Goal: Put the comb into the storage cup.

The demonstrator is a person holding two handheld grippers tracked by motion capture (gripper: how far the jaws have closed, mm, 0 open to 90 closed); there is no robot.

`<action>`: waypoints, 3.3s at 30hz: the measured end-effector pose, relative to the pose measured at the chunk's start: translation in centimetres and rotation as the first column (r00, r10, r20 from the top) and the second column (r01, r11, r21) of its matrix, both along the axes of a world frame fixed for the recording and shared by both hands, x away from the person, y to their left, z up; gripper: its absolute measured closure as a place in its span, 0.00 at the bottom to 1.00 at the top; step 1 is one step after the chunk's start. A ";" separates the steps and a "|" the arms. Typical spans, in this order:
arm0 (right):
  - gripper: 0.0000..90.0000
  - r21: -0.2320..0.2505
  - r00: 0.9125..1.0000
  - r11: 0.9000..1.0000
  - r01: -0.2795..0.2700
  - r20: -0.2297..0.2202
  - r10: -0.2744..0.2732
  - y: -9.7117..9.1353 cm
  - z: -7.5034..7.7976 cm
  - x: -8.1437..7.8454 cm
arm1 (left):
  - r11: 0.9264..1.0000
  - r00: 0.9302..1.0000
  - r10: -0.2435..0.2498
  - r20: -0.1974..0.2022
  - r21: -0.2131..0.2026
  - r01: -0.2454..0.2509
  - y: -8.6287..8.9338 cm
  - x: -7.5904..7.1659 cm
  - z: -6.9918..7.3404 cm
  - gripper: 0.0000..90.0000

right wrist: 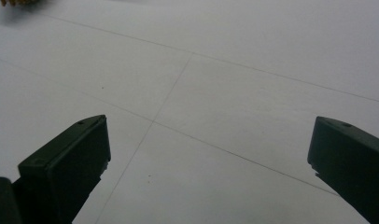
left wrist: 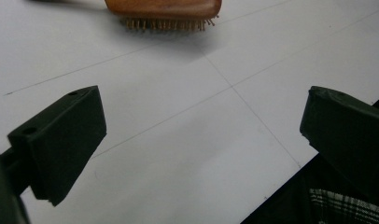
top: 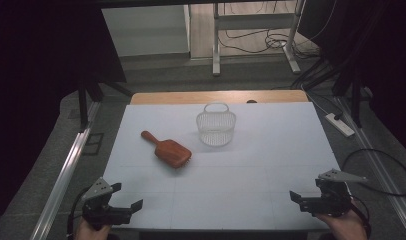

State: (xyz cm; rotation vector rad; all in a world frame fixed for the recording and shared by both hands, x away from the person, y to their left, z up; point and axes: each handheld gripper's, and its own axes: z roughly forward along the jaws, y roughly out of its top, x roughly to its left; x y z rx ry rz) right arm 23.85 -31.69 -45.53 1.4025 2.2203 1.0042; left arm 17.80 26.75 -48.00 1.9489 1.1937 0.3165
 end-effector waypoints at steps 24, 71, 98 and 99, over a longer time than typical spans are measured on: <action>0.00 -0.038 0.998 0.998 -0.056 0.000 0.057 0.7 -0.1 0.0 | 1.000 0.999 0.000 -0.034 -0.001 0.000 0.1 0.2 0.0 0.00; 0.00 -0.057 0.997 0.995 -0.076 -0.008 0.075 1.0 -0.2 0.2 | 0.993 0.991 -0.118 -0.064 0.008 0.119 -1.5 5.1 0.0 0.00; 0.00 -0.068 0.996 0.994 -0.087 -0.013 0.087 1.2 -0.2 0.2 | 0.992 0.988 -0.125 -0.087 -0.001 0.126 -2.1 8.5 0.8 0.00; 0.00 -0.069 0.996 0.994 -0.088 -0.014 0.087 1.2 -0.2 0.2 | 0.992 0.988 -0.125 -0.090 0.001 0.126 -2.2 8.7 0.8 0.00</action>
